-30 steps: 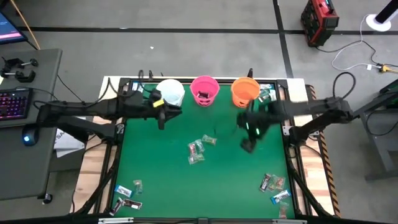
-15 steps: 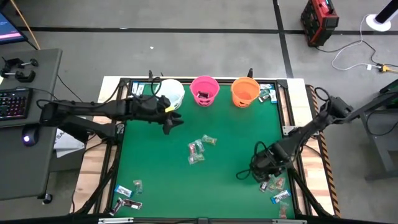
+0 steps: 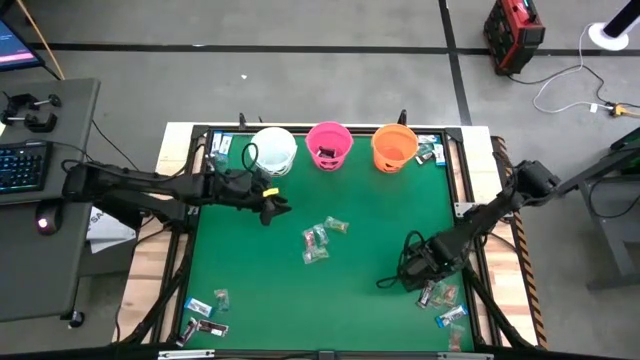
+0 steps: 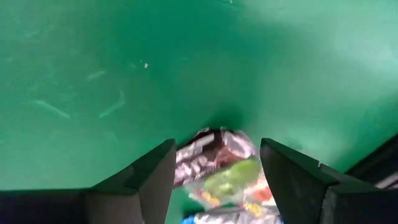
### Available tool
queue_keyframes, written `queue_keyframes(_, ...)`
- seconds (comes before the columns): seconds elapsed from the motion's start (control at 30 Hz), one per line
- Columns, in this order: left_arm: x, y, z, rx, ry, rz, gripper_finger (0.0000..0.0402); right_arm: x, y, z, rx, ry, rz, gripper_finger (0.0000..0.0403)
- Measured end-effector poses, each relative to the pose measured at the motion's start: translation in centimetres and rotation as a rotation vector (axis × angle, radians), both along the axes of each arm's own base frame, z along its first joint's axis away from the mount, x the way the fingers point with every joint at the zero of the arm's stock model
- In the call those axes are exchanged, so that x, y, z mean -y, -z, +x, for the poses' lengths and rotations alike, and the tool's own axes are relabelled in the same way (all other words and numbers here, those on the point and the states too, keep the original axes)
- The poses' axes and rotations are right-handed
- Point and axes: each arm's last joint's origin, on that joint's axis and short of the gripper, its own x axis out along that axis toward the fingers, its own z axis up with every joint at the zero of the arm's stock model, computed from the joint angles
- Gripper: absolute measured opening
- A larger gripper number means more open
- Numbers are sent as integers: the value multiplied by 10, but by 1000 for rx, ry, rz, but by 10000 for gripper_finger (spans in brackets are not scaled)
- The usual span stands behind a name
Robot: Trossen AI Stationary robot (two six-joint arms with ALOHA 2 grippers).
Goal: Sort candy by brand, put in halloween buckets
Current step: Put the brown chocolate into the pink bucket
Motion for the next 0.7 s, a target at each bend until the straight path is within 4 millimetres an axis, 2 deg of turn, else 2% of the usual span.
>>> queue_keyframes(0.2,3,15,-5,-13,-35,-32,202,-3,13,4,-35,-26,-13,218)
queue_keyframes(0.27,3,19,-6,-21,-47,-34,202,-4,15,5,-33,-34,-11,197)
queue_keyframes(0.33,3,21,-7,-32,-55,-47,202,-4,14,6,-19,-52,-4,157)
queue_keyframes(0.47,2,11,-7,54,-57,-83,202,-5,3,8,-11,-115,-21,33)
queue_keyframes(0.5,1,5,-8,100,-56,-81,202,-5,-2,8,-6,-134,-28,18)
queue_keyframes(0.6,-3,-11,-15,204,-60,-42,202,-5,-20,11,15,-172,-17,20)
queue_keyframes(0.7,-10,-23,-26,267,-92,-9,202,3,-42,13,39,-202,-65,5)
